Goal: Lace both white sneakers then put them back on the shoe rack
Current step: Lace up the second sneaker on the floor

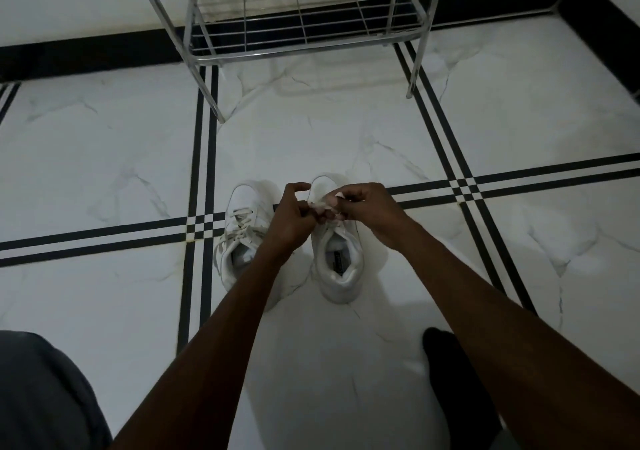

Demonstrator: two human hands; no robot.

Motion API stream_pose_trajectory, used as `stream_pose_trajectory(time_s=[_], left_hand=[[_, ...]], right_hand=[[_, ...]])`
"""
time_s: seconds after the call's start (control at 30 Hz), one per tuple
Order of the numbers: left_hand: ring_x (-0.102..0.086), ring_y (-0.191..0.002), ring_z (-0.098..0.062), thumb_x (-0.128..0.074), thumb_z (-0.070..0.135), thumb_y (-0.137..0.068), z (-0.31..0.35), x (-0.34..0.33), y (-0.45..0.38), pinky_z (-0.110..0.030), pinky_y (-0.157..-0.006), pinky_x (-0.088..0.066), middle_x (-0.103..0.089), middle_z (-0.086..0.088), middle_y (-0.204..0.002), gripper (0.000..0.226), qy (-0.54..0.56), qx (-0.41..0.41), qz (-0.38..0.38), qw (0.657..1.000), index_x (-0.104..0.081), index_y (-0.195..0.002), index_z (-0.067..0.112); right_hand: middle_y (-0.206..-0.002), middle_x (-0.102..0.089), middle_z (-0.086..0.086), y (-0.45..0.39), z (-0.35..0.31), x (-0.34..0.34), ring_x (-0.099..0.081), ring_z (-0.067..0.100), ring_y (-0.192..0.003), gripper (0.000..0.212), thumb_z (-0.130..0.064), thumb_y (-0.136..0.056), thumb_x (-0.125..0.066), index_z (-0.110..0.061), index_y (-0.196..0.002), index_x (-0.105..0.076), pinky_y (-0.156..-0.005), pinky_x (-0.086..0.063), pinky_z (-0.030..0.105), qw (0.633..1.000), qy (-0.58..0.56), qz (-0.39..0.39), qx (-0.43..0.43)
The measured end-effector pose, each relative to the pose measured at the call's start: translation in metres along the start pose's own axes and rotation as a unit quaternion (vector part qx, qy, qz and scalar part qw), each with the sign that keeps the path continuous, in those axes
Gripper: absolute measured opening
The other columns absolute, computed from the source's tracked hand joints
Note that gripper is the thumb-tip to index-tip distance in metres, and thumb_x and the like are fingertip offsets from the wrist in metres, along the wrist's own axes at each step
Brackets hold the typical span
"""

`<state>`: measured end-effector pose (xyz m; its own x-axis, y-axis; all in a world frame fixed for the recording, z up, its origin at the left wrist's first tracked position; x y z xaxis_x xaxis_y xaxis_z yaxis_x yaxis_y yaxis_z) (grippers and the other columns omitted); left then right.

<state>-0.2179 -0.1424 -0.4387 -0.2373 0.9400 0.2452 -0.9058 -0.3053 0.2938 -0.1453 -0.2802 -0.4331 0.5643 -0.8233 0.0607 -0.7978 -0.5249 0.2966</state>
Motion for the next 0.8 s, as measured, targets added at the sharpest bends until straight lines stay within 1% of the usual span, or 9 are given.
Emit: stream_pose_trajectory(time_s=[0.1,0.2,0.3,0.4,0.53,0.6,0.63,0.7,0.8], left_hand=[[-0.061,-0.057,0.001,-0.059,-0.007,-0.092,-0.002,0.000,-0.003,-0.014,-0.053,-0.045,-0.075,-0.013,-0.091,0.041,0.006,0.008,-0.017,1.000,-0.050,-0.130,0.007],[-0.066,-0.067,-0.004,-0.056,-0.003,-0.096,0.002,-0.002,-0.003,-0.016,-0.063,-0.050,-0.076,-0.008,-0.089,0.035,0.014,-0.003,-0.011,1.000,-0.058,-0.129,0.009],[-0.070,-0.081,-0.007,-0.049,-0.002,-0.099,0.007,-0.002,0.001,-0.015,-0.072,-0.051,-0.076,-0.008,-0.103,0.039,0.020,-0.011,-0.013,1.000,-0.058,-0.136,0.010],[-0.069,-0.082,-0.006,-0.043,-0.013,-0.094,0.007,-0.007,0.000,-0.009,-0.065,-0.050,-0.072,-0.012,-0.117,0.051,0.000,-0.017,-0.040,0.999,-0.055,-0.140,0.006],[-0.072,-0.089,-0.012,-0.057,-0.001,-0.096,0.021,-0.011,-0.002,-0.016,-0.074,-0.052,-0.077,-0.009,-0.112,0.031,-0.129,-0.068,-0.035,0.989,-0.073,-0.121,0.006],[-0.070,-0.082,-0.010,-0.061,0.004,-0.095,0.026,-0.006,0.000,-0.011,-0.071,-0.050,-0.078,-0.009,-0.106,0.026,-0.189,-0.074,0.002,0.979,-0.078,-0.114,0.008],[-0.070,-0.084,-0.015,-0.061,0.004,-0.094,0.030,-0.004,0.001,-0.014,-0.074,-0.052,-0.078,-0.010,-0.106,0.026,-0.232,-0.090,0.023,0.968,-0.078,-0.112,0.010],[-0.068,-0.095,-0.026,-0.063,0.011,-0.093,0.043,-0.004,0.006,-0.036,-0.088,-0.053,-0.079,-0.004,-0.100,0.024,-0.364,-0.160,0.065,0.915,-0.081,-0.107,0.020],[-0.059,-0.100,-0.029,-0.066,0.020,-0.093,0.039,0.010,0.019,-0.052,-0.100,-0.040,-0.075,0.004,-0.091,0.017,-0.472,-0.188,0.112,0.854,-0.081,-0.097,0.027]], right_hand=[[-0.089,-0.077,0.002,-0.004,-0.020,0.004,-0.072,0.017,-0.080,0.017,-0.016,-0.080,-0.082,-0.012,-0.096,-0.082,-0.075,-0.058,0.026,0.959,0.275,-0.039,0.059],[-0.084,-0.077,0.008,-0.005,-0.043,-0.002,-0.070,0.019,-0.074,0.012,-0.011,-0.075,-0.083,-0.010,-0.086,-0.083,-0.068,-0.056,0.029,0.906,0.401,-0.021,0.132],[-0.076,-0.075,0.008,0.002,-0.047,-0.005,-0.067,0.018,-0.067,0.004,-0.009,-0.072,-0.081,-0.008,-0.076,-0.080,-0.065,-0.054,0.033,0.905,0.385,0.043,0.177],[-0.074,-0.076,0.000,0.009,-0.039,0.004,-0.069,0.012,-0.069,0.004,-0.008,-0.073,-0.077,-0.012,-0.074,-0.078,-0.067,-0.057,0.028,0.927,0.314,0.119,0.166],[-0.076,-0.078,-0.001,0.006,-0.028,0.011,-0.070,0.004,-0.068,0.007,-0.013,-0.073,-0.083,-0.013,-0.079,-0.082,-0.065,-0.053,0.014,0.956,0.238,0.131,0.113],[-0.076,-0.078,0.002,0.005,-0.024,0.016,-0.072,0.009,-0.065,0.011,-0.013,-0.072,-0.086,-0.011,-0.083,-0.082,-0.063,-0.059,0.020,0.967,0.208,0.114,0.088],[-0.077,-0.078,0.006,0.006,-0.022,0.017,-0.074,0.014,-0.065,0.014,-0.012,-0.072,-0.087,-0.009,-0.085,-0.082,-0.063,-0.062,0.025,0.974,0.186,0.101,0.074],[-0.081,-0.078,0.013,0.010,-0.015,0.023,-0.076,0.024,-0.068,0.020,-0.012,-0.073,-0.087,-0.002,-0.090,-0.081,-0.064,-0.065,0.032,0.987,0.130,0.087,0.040],[-0.084,-0.079,0.009,0.021,0.005,0.052,-0.076,0.020,-0.079,0.021,-0.024,-0.077,-0.085,-0.007,-0.089,-0.081,-0.065,-0.062,0.030,0.985,0.116,0.128,-0.024]])
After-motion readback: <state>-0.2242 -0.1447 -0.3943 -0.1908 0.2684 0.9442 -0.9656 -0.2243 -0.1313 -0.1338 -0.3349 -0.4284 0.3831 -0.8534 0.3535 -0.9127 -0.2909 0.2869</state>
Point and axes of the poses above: each hand's wrist, its own y-axis away from the middle knuckle, its own x-axis out of the back of the hand, z = x × y, the point moved 9 cm from there along -y, towards the middle knuckle
